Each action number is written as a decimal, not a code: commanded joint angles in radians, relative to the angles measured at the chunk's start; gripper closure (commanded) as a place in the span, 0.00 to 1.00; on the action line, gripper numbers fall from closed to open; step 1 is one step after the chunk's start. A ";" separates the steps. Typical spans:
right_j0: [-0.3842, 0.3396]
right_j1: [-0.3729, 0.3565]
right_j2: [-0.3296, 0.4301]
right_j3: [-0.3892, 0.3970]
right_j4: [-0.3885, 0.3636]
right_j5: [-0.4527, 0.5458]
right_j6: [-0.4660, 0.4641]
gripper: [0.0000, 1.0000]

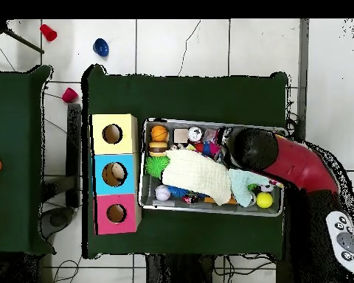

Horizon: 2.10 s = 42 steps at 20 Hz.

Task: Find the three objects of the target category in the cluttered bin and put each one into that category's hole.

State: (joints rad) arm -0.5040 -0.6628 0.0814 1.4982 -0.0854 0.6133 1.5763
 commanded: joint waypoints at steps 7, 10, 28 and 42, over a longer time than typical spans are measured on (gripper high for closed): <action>0.034 0.167 -0.029 -0.220 0.050 0.028 0.225 0.00; 0.052 0.212 -0.044 -0.265 0.057 0.026 0.240 0.00; 0.133 0.479 -0.103 -0.426 0.192 0.059 0.307 0.00; 0.171 0.431 -0.175 -0.397 0.241 0.066 0.278 0.00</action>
State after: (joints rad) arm -0.3507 -0.1918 -0.0626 1.0709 0.1207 0.6127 1.5763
